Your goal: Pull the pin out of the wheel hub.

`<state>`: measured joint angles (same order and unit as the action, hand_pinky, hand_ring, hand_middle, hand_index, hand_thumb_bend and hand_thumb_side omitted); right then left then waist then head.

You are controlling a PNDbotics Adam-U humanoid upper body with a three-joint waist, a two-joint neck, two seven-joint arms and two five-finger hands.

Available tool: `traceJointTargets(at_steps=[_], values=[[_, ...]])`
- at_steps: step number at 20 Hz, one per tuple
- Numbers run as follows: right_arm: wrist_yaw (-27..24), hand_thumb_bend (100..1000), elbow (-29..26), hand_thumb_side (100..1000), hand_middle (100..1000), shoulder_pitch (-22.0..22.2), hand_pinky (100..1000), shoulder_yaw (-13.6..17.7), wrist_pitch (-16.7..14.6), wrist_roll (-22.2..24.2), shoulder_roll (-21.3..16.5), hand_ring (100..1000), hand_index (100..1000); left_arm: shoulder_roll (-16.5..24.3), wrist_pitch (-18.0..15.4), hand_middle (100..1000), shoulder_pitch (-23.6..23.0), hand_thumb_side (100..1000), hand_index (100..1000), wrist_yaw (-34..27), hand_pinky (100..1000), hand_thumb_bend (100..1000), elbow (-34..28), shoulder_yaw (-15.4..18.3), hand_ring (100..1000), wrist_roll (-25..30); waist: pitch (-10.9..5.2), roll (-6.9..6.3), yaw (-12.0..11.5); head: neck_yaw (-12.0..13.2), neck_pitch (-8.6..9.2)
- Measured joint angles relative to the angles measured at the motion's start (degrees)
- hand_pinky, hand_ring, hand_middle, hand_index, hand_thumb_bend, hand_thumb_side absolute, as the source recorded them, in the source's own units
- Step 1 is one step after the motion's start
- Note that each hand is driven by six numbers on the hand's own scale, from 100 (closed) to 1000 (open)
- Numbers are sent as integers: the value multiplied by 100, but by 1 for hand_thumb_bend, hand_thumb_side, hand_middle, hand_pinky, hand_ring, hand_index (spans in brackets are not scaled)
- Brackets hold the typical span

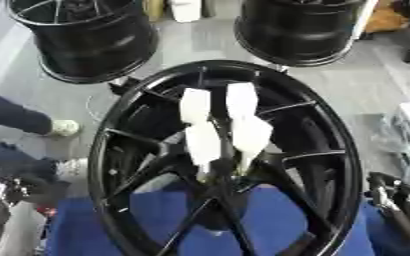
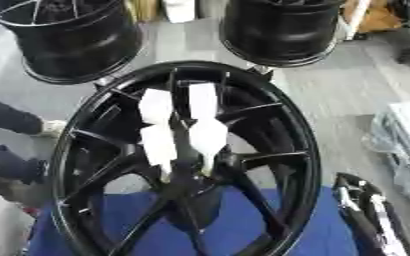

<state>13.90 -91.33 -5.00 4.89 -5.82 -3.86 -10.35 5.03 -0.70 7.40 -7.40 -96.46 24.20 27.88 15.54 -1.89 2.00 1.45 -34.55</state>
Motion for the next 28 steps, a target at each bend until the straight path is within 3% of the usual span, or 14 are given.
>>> traceJointTargets(at_steps=[5, 9, 13, 19, 28], values=[[0, 100, 3, 740, 725, 0, 636, 0, 3, -1, -12, 656, 784, 400, -242, 501, -46, 585, 684, -76, 641, 316, -175, 1, 623, -94, -36, -60, 2, -39, 28], [21, 100, 3, 742, 725, 8, 636, 1, 14, -13, -68, 657, 783, 823, -525, 521, 60, 477, 696, -132, 653, 314, -251, 7, 642, -146, -57, -170, -10, -95, 42], [58, 100, 7, 744, 725, 51, 636, 2, 26, -25, -153, 657, 783, 1371, -878, 548, 205, 407, 718, 96, 673, 356, -729, -186, 664, -182, -61, -259, 14, -159, 67], [100, 100, 10, 751, 725, 62, 636, 2, 37, -31, -225, 655, 784, 2279, -1446, 596, 557, 365, 757, 647, 712, 475, -1103, -861, 685, 31, -68, -365, 73, -209, 102], [105, 100, 37, 756, 725, 102, 636, -46, 49, 9, -253, 655, 784, 3653, -2311, 646, 1892, 359, 773, 1411, 738, 522, -164, -2235, 714, 571, -124, -317, 209, -163, 104]])
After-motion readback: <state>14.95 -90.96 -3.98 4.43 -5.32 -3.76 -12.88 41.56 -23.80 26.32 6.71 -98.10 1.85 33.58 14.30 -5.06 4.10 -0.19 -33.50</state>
